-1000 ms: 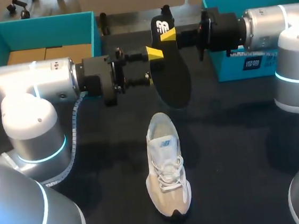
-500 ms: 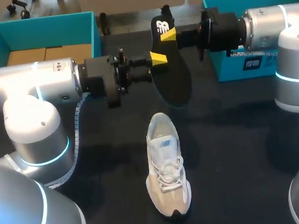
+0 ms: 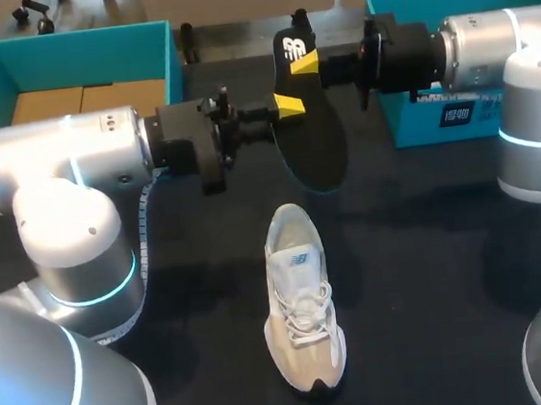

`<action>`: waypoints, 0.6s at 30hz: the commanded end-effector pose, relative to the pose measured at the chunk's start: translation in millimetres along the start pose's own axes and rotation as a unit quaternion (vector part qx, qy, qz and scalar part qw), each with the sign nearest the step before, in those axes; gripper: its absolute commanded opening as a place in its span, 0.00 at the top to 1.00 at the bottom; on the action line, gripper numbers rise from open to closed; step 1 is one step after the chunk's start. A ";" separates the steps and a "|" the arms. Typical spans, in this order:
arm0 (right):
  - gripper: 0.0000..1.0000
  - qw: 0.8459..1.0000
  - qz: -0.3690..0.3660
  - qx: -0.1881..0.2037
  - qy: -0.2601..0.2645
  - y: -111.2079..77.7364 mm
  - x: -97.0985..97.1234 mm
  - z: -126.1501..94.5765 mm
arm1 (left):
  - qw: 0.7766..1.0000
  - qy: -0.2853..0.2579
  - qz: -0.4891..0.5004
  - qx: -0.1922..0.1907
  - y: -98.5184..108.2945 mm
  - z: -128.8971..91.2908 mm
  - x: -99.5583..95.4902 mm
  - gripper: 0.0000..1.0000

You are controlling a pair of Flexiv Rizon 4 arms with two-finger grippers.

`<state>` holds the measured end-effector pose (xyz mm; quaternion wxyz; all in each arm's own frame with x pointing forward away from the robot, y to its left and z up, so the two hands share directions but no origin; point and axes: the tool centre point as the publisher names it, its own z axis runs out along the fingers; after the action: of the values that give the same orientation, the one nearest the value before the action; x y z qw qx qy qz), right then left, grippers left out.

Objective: Take the shoe out of the shoebox, open the shoe tongue, remove and reinsert the insole, then place the shoe into the shoebox

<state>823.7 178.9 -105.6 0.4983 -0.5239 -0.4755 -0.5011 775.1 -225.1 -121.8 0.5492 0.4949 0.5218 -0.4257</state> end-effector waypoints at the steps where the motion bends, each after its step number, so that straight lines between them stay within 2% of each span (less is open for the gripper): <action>1: 1.00 1.000 0.000 -0.001 0.000 -0.2 -0.8 1.7 | 1.000 0.002 0.002 -0.007 0.1 9.9 0.2 1.00; 10: 1.00 1.000 -0.005 0.001 0.010 -1.2 -1.3 1.5 | 1.000 0.000 0.004 -0.009 -0.7 10.9 0.3 1.00; 11: 0.57 1.000 -0.009 -0.001 0.012 -1.7 -2.8 1.0 | 1.000 0.000 0.004 -0.010 -0.8 9.1 -0.2 1.00; 12: 0.00 1.000 -0.012 -0.003 0.011 -2.3 -3.7 -0.1 | 1.000 0.000 0.004 -0.011 -0.5 7.5 -0.5 1.00; 18: 0.00 0.999 -0.040 -0.019 0.022 -12.6 -7.0 -10.6 | 0.999 0.012 -0.020 -0.023 6.1 -13.4 4.8 1.00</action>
<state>821.9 174.4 -110.5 0.4843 -0.5004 -0.4830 -0.5308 784.3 -222.8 -126.8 0.5509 0.4754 0.5416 -0.4209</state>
